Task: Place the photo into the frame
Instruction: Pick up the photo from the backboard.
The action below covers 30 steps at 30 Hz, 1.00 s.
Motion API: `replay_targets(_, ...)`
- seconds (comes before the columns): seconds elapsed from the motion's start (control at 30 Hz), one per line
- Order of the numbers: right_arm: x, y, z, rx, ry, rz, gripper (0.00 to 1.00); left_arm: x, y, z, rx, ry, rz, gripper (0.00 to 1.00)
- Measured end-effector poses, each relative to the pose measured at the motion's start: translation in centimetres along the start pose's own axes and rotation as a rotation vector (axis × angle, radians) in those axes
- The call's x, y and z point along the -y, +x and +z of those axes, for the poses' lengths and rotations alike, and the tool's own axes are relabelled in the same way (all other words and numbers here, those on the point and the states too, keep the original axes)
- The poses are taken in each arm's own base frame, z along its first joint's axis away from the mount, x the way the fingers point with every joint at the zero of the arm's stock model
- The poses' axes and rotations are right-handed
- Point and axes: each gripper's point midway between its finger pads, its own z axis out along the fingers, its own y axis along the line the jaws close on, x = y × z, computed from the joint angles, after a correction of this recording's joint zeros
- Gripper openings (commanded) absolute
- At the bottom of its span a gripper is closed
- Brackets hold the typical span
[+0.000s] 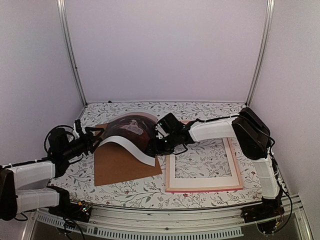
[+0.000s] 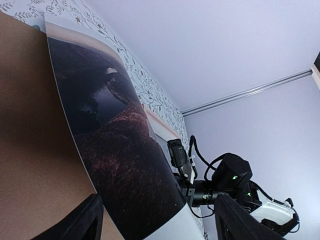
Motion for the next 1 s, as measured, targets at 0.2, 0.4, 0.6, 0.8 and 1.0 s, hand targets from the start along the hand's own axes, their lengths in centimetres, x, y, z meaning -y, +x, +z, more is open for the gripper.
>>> replay_targets(0.2, 0.0, 0.0, 0.0, 0.000, 0.000, 0.000, 0.66, 1.1, -0.7, 0.4, 0.004, 0.042, -0.018, 0.79)
replay_targets(0.4, 0.0, 0.0, 0.0, 0.000, 0.000, 0.000, 0.66, 2.2, -1.4, 0.6, 0.006, 0.077, -0.021, 0.80)
replay_targets(0.6, 0.0, 0.0, 0.0, 0.000, -0.001, 0.000, 0.66, 3.2, -1.9, 0.9, -0.003, 0.098, -0.015, 0.80)
replay_targets(0.8, 0.0, 0.0, 0.0, -0.001, -0.002, 0.000, 0.65, 3.6, -1.9, 1.2, -0.021, 0.108, -0.013, 0.80)
replay_targets(1.0, 0.0, 0.0, 0.0, -0.001, -0.003, 0.000, 0.65, 4.0, -2.0, 1.7, -0.043, 0.121, -0.011, 0.80)
